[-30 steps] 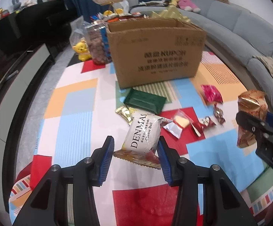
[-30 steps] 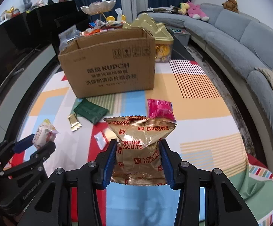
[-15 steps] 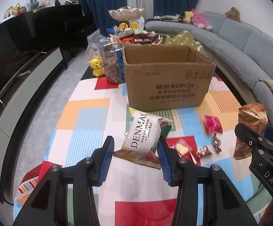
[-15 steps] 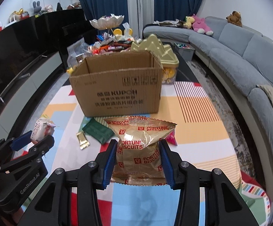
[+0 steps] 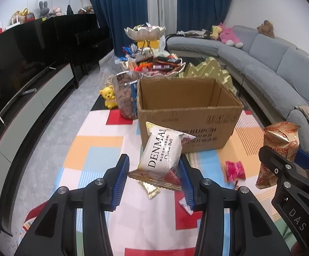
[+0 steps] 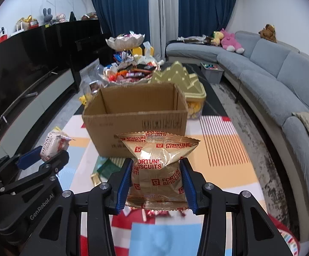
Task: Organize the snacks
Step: 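Carry the DENMA pack and gold biscuit bag with both tools over the box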
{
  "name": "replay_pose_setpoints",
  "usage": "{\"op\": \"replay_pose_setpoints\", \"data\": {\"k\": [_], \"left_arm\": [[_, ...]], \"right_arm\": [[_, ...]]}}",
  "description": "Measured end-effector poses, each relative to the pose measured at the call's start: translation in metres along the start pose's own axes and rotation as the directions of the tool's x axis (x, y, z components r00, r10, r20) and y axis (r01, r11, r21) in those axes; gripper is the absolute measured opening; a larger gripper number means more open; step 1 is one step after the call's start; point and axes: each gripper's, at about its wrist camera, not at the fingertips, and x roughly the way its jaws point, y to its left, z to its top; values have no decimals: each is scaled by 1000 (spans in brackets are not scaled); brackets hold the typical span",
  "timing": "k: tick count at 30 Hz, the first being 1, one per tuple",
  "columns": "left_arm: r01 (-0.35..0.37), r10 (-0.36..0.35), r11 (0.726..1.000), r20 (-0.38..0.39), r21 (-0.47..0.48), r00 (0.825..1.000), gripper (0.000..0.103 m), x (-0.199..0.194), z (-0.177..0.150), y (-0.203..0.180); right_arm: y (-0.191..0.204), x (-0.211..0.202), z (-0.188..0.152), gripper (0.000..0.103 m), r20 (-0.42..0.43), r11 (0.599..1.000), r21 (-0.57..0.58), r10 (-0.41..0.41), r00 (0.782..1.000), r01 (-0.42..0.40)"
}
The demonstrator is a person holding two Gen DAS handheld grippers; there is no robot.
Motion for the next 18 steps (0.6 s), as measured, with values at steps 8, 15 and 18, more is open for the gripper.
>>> {"op": "replay_pose_setpoints", "data": {"k": [8,15,18], "left_arm": [[-1,2,1000,43,-14,999,46,6,33,-1],[2,-1,1000,71,-18,997,46,16,61,-3],[3,-1,1000,78,-21,997,46,23,70,-2]], "right_arm": [[-5,7,32,46,48,1000,0,-8,999,8],[-8,16,61,46,77,1000,-5,-7,997,7],[-7,21,71,46,86,1000,-15,-3,996,5]]}}
